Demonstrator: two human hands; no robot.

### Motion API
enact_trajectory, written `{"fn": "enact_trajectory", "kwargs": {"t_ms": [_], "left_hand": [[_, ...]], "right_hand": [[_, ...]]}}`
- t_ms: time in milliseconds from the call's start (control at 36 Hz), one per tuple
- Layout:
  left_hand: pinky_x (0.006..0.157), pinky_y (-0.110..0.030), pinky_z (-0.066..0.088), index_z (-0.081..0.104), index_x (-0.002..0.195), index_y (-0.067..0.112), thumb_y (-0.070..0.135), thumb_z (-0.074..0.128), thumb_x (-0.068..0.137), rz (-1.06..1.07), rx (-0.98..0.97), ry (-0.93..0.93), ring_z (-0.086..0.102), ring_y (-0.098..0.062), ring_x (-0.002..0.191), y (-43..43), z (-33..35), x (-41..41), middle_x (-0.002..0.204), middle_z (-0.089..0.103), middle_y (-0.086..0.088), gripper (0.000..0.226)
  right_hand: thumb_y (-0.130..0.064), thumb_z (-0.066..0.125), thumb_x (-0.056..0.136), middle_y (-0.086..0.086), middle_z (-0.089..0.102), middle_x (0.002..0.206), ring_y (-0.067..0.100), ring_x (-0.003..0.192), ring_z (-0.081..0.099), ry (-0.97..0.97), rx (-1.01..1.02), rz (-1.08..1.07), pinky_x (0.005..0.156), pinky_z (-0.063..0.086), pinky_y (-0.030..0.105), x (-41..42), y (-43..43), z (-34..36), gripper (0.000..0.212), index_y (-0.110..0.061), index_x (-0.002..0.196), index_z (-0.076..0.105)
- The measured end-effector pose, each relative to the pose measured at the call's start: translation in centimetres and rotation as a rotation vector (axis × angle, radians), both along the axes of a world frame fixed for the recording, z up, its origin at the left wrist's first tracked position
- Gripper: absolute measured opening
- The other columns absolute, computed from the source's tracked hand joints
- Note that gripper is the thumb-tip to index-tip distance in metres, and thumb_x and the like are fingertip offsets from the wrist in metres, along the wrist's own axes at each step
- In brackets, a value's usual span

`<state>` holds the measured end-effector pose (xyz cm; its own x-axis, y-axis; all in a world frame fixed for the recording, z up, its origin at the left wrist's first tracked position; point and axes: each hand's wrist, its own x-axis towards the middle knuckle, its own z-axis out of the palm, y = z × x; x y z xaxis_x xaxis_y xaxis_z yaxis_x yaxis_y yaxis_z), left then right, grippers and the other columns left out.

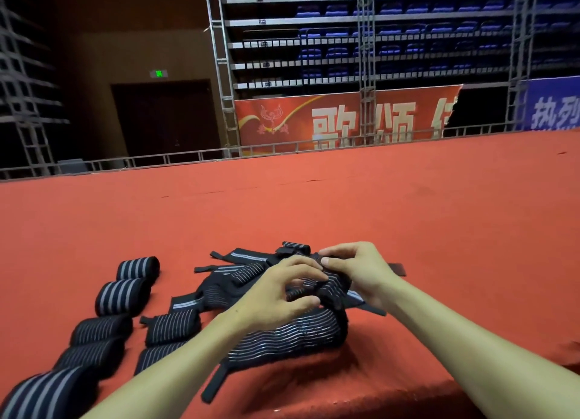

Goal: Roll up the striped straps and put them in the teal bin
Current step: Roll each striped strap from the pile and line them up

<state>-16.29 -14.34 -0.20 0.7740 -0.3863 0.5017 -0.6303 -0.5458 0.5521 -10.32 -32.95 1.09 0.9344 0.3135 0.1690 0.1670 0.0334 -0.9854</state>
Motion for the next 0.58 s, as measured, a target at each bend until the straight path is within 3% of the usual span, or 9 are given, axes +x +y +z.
{"fn": "enact_trajectory", "kwargs": {"t_ms": [167,278,361,472,583], "left_hand": [[0.096,-0.018,0.041,0.073,0.103,0.016,0.025,0.069,0.085,0.064,-0.019,-0.218,0.06,-0.007,0.111,0.4,0.5,-0.1,0.111,0.064,0.013,0.021],[0.087,-0.022,0.05,0.073,0.099,0.016,0.021,0.066,0.087,0.11,-0.096,-0.244,0.065,-0.01,0.099,0.7,1.1,-0.2,0.1,0.066,0.015,0.014],[0.083,-0.023,0.053,0.071,0.096,0.02,0.009,0.065,0.085,0.161,-0.152,-0.246,0.067,-0.009,0.093,1.0,1.4,-0.2,0.096,0.068,0.011,0.017],[0.08,-0.018,0.052,0.069,0.094,0.028,0.002,0.066,0.088,0.226,-0.225,-0.218,0.068,-0.006,0.089,1.4,1.7,-0.1,0.093,0.071,0.008,0.027],[0.076,-0.016,0.051,0.07,0.096,0.015,-0.006,0.064,0.09,0.262,-0.306,-0.159,0.069,-0.003,0.082,1.4,2.1,-0.1,0.088,0.072,0.006,0.023]], "right_hand": [[0.001,0.071,0.087,0.016,0.074,0.087,0.027,0.082,0.067,0.049,0.051,-0.022,0.083,0.054,0.049,-0.4,1.5,0.3,0.011,-0.008,0.083,0.075],[-0.005,0.072,0.089,0.014,0.073,0.087,0.028,0.079,0.068,0.017,0.074,-0.061,0.073,0.054,0.045,-0.6,2.1,0.4,0.012,-0.012,0.08,0.076],[-0.012,0.073,0.089,0.006,0.075,0.089,0.024,0.084,0.07,-0.121,0.047,-0.083,0.076,0.055,0.04,-0.7,2.1,0.5,0.01,-0.019,0.084,0.077],[-0.01,0.073,0.089,0.013,0.07,0.103,0.013,0.077,0.07,-0.278,0.107,0.028,0.068,0.056,0.028,-1.6,1.7,0.8,0.019,-0.021,0.104,0.073],[-0.02,0.079,0.08,-0.007,0.068,0.115,0.009,0.099,0.068,-0.563,-0.067,0.059,0.088,0.052,0.021,-1.7,1.0,0.2,0.04,-0.03,0.116,0.065]]}}
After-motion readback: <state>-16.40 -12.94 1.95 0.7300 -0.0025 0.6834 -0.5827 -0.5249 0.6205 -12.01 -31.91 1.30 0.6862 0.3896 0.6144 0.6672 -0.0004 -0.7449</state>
